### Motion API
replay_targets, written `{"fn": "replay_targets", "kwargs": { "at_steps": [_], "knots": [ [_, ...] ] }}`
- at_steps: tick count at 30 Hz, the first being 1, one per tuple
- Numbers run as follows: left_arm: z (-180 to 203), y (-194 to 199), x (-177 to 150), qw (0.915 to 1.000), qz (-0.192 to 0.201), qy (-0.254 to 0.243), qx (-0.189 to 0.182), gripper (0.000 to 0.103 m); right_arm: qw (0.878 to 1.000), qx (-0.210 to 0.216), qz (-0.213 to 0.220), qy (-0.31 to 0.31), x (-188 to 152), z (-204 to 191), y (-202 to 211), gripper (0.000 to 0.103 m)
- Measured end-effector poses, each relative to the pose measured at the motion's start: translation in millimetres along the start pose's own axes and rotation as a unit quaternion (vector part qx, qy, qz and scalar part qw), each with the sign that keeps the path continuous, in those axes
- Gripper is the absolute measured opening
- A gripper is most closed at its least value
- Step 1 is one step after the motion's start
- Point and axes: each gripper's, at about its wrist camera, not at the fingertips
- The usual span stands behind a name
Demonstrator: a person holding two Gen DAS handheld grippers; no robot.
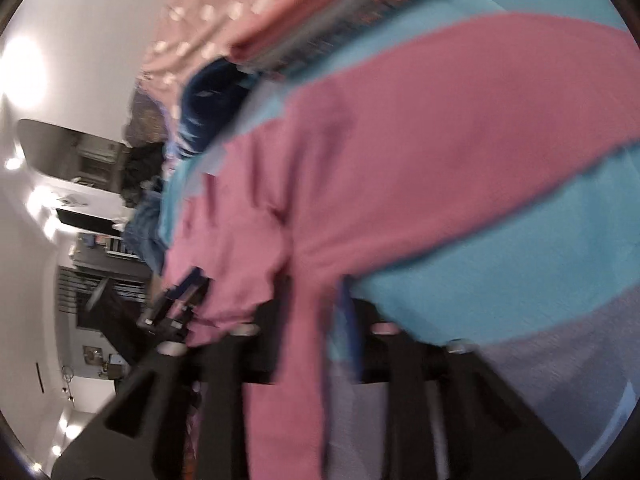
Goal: Fold small clothes
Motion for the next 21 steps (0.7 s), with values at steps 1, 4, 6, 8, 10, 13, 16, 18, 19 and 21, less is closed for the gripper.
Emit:
{"fn": "replay_targets", "kwargs": {
  "at_steps": [1, 4, 6, 8, 10, 13, 16, 18, 19, 21],
  "knots": [
    [3, -2, 0, 1.0000, -0.001, -0.006, 0.007, 0.059, 1.000, 0.000, -0.006, 0.015, 4, -10, -8, 0.042],
    [9, -9, -2, 0.9993, -0.002, -0.020, 0.031, 0.061, 0.999, -0.005, -0.017, 0.040, 11, -30, -34, 0.042],
    [10, -11, -1, 0.9992, 0.000, -0.020, 0.035, 0.062, 0.994, -0.096, -0.002, 0.058, 10, -39, -60, 0.027],
    [11, -11, -2, 0.9990, 0.003, -0.022, 0.040, 0.063, 0.976, -0.175, 0.048, 0.117, -3, -51, -66, 0.004],
    [12, -10, -3, 0.9988, 0.005, -0.023, 0.044, 0.063, 0.975, -0.178, 0.064, 0.117, -12, -51, -57, 0.004],
    [11, -11, -3, 0.9988, 0.003, -0.022, 0.045, 0.065, 0.981, -0.140, 0.117, 0.064, -22, -23, -8, 0.008],
    [11, -12, -2, 0.9986, 0.001, -0.018, 0.049, 0.069, 0.975, -0.136, 0.176, -0.008, -21, 26, 42, 0.018],
    [11, -12, -2, 0.9985, 0.002, -0.017, 0.053, 0.071, 0.965, -0.103, 0.214, -0.108, -20, 85, 82, 0.021],
    [11, -11, -3, 0.9983, 0.004, -0.016, 0.056, 0.071, 0.958, -0.080, 0.229, -0.157, -22, 115, 98, 0.022],
    [13, -4, -2, 0.9974, 0.013, -0.013, 0.070, 0.071, 0.941, -0.066, 0.247, -0.221, -25, 160, 117, 0.025]
  ]
}}
Point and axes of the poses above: each gripper's, at about its wrist camera, not at the fingertips, and y roughly against the way its jaws point, z to its right, x to its top, and after that the axes turned 10 degrees about -z, right-handed
